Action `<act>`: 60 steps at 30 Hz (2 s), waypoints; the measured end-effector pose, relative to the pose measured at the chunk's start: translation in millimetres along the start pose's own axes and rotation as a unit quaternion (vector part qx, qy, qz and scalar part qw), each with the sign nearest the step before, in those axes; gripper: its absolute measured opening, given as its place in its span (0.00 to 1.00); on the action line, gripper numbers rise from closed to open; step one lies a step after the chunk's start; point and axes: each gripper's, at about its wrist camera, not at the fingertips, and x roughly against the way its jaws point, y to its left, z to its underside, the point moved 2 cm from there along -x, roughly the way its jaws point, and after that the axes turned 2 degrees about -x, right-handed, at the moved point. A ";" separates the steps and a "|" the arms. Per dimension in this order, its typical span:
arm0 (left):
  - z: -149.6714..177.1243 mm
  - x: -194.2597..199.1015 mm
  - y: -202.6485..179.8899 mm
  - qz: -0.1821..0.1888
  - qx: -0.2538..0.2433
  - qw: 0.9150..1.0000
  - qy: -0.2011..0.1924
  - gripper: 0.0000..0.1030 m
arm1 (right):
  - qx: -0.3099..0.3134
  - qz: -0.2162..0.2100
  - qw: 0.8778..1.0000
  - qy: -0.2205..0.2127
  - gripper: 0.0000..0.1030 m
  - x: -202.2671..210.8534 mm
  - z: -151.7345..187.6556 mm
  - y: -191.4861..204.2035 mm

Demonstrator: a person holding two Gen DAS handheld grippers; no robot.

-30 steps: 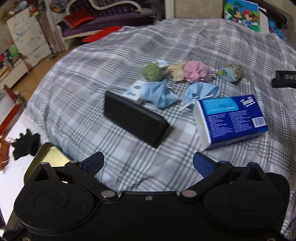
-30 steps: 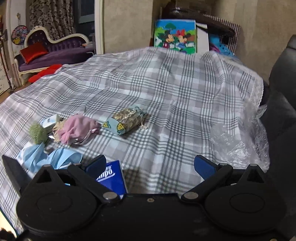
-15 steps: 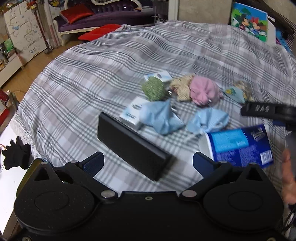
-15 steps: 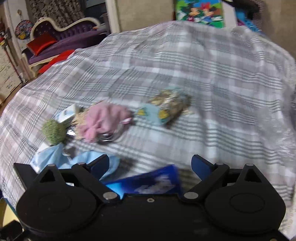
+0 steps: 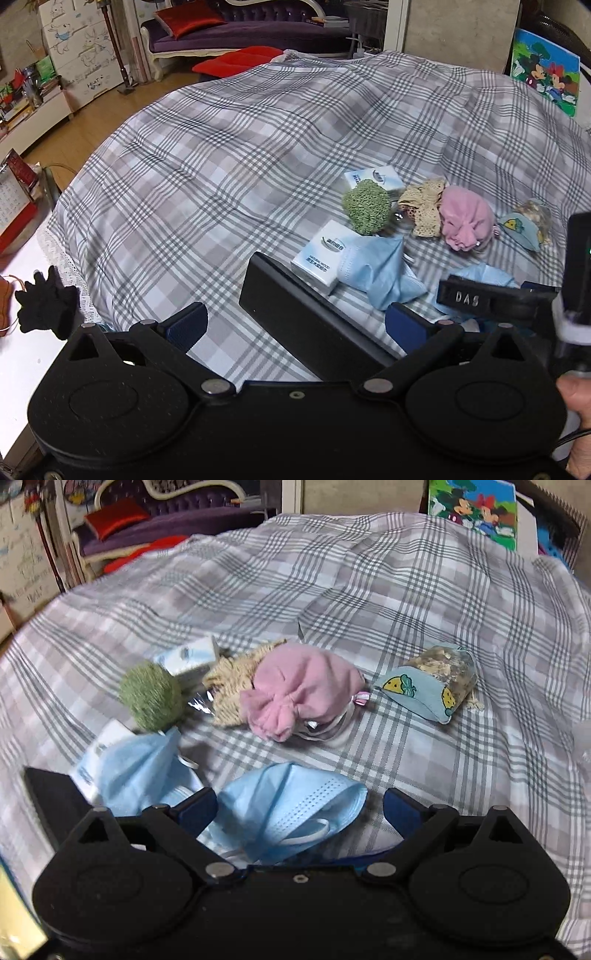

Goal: Organize soft objects
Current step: 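Move both tools back over the pile of soft items on the bed, then grasp a blue face mask with left tool while right tool grasps another mask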

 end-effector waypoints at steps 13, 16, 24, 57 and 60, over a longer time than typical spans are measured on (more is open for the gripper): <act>-18.2 -45.3 -39.1 0.030 -0.019 0.999 0.034 0.96 | -0.108 -0.017 0.992 -0.055 0.35 13.3 -0.1 -63.8; -22.2 -59.4 -51.8 0.035 -0.026 0.998 0.050 0.96 | -0.151 -0.026 0.986 -0.064 0.35 15.5 -2.6 -82.1; -26.7 -93.8 -75.0 0.036 -0.046 0.995 0.085 0.95 | -0.196 -0.038 0.978 -0.060 0.33 8.7 -2.4 -102.1; -45.4 -109.7 -86.6 0.048 -0.042 0.995 0.082 0.89 | -0.202 0.006 0.978 -0.047 0.89 -10.5 -6.8 -101.7; -43.8 -119.7 -93.6 0.039 -0.052 0.994 0.089 0.89 | -0.196 0.011 0.980 -0.023 0.89 -22.2 -7.3 -98.6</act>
